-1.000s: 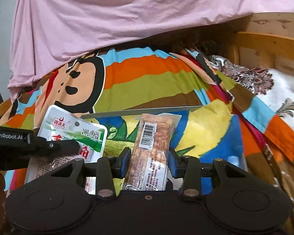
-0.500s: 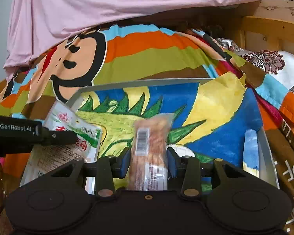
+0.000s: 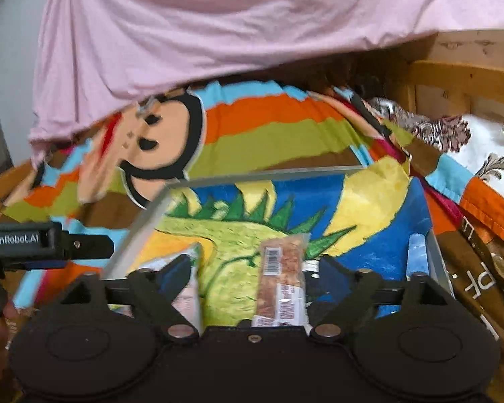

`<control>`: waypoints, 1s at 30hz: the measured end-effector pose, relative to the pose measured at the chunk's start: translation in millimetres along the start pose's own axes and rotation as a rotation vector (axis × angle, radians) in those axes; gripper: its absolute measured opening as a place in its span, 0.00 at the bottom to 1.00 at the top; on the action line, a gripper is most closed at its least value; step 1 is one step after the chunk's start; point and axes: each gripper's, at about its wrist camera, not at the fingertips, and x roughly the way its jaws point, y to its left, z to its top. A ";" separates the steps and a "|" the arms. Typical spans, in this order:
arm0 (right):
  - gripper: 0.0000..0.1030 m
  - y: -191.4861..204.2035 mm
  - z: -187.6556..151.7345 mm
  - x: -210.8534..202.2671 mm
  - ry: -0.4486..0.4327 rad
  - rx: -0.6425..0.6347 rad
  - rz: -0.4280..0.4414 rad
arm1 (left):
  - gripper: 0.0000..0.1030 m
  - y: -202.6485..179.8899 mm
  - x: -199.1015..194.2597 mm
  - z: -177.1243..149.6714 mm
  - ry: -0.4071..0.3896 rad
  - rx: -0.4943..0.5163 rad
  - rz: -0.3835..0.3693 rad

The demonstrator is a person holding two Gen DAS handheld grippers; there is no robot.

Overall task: Organize snacks
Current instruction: 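Lower both packets into the metal tray and open both tools, then withdraw both tools from the tray back over the remaining snacks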

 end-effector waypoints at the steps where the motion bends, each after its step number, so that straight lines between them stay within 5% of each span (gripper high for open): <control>1: 0.91 3.4 1.0 -10.5 -0.015 -0.007 0.005 | 0.98 1.5 -9.4 -0.9 -0.015 0.006 0.005; 3: 1.00 10.0 3.2 -30.9 -0.044 -0.018 0.017 | 0.99 3.4 -25.8 -4.0 -0.035 0.008 0.013; 17: 0.99 54.3 -18.6 -152.6 -0.096 -0.129 0.018 | 0.99 20.2 -132.3 -54.7 -0.105 -0.017 0.003; 30: 0.99 70.9 -34.6 -227.0 -0.026 -0.128 -0.088 | 0.99 15.9 -174.3 -101.6 -0.014 -0.042 -0.041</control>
